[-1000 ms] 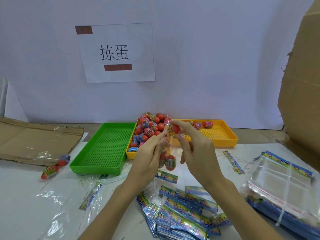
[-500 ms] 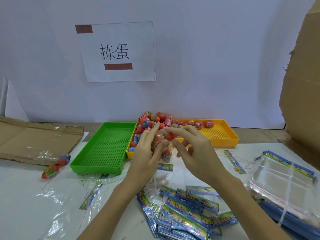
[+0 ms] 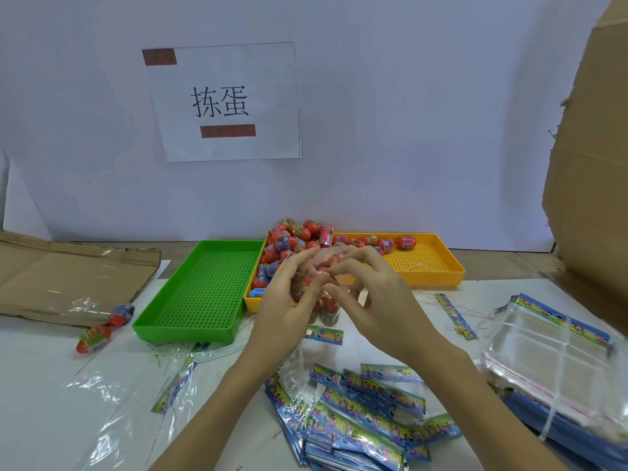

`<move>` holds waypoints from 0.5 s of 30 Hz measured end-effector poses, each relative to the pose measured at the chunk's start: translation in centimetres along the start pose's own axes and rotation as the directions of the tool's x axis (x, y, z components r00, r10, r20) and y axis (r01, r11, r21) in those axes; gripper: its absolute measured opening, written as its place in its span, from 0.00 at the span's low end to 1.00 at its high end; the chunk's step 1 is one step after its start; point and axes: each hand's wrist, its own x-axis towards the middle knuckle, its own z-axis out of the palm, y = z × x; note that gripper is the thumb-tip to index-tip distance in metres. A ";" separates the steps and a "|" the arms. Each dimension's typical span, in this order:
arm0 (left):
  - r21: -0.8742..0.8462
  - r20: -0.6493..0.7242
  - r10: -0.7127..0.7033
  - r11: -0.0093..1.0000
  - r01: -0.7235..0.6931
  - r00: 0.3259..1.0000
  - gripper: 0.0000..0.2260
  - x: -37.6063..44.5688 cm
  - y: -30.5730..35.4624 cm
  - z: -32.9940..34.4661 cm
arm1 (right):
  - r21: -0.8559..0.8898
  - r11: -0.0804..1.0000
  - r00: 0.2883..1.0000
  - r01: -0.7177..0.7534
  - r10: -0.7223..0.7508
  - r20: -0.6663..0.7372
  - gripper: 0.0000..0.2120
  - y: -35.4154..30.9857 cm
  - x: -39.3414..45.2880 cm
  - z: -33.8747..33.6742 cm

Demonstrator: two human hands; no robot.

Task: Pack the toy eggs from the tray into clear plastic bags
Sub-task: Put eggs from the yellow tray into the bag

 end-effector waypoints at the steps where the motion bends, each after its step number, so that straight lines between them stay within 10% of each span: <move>1: -0.024 -0.003 -0.015 1.000 0.015 1.000 0.17 0.0 0.0 0.0 | 0.003 1.000 1.000 0.005 -0.005 0.008 0.09 0.1 0.0 0.0; 12: -0.424 -0.022 -0.383 0.840 0.339 0.923 0.03 0.6 0.0 -0.3 | -0.059 0.988 0.933 0.140 -0.152 -0.326 0.07 0.3 0.2 -0.6; 15: -0.503 0.028 -0.418 0.779 0.375 0.908 0.05 0.6 0.1 -0.4 | 0.122 0.992 0.886 -0.020 0.074 -0.457 0.09 -0.6 0.3 -0.3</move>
